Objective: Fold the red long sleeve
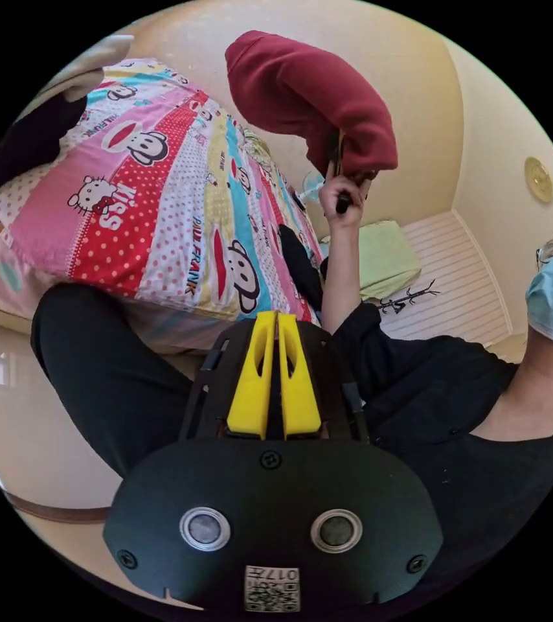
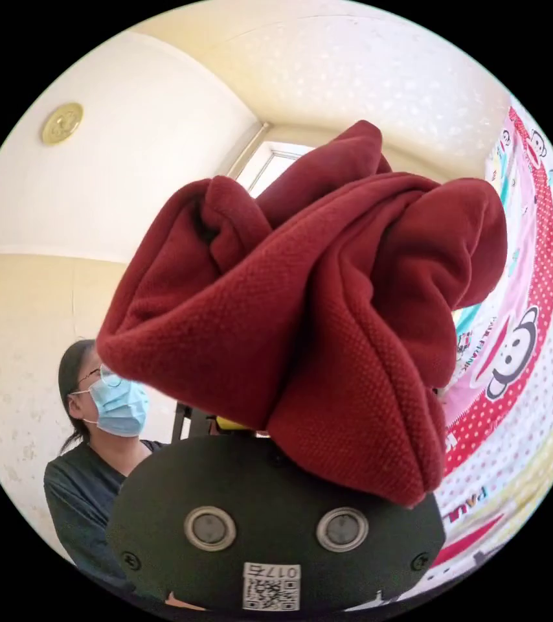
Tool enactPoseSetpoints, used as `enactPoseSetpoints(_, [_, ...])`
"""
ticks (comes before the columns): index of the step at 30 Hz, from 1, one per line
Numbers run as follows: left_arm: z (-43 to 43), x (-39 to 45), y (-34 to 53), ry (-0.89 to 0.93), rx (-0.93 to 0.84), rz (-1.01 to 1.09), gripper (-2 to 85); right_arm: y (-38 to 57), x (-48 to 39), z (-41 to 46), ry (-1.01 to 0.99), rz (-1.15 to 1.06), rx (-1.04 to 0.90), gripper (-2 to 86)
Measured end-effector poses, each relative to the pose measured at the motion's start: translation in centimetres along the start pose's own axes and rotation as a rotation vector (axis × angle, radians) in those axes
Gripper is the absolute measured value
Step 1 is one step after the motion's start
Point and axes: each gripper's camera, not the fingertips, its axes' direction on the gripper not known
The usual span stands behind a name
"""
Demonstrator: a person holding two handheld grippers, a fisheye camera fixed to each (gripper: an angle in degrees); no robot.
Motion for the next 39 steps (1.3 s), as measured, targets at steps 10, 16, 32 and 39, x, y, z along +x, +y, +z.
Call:
enactPoseSetpoints(10, [-0.6, -4.3, -0.2, -0.025, 0.044, -0.104, -1.0, 8.0, 30.3, 12.1, 0.551, 0.610, -0.144, 7.2])
enactPoseSetpoints(16, [4.0, -4.3, -5.2, -0.273, -0.114, 0.004, -0.8, 16.8, 21.5, 6.0, 0.580, 0.428, -0.340, 1.4])
enactPoseSetpoints(32, [38.3, -3.5, -22.5, -0.746, -0.996, 0.336, 6.0, 21.2, 1.1, -9.4, 1.516, 0.428, -0.486, 0.7])
enactPoseSetpoints(39, [41.1, -5.7, -24.4, -0.684, -1.050, 0.305, 5.9, 19.6, -12.8, -8.8, 1.784, 0.150, -0.256, 2.4])
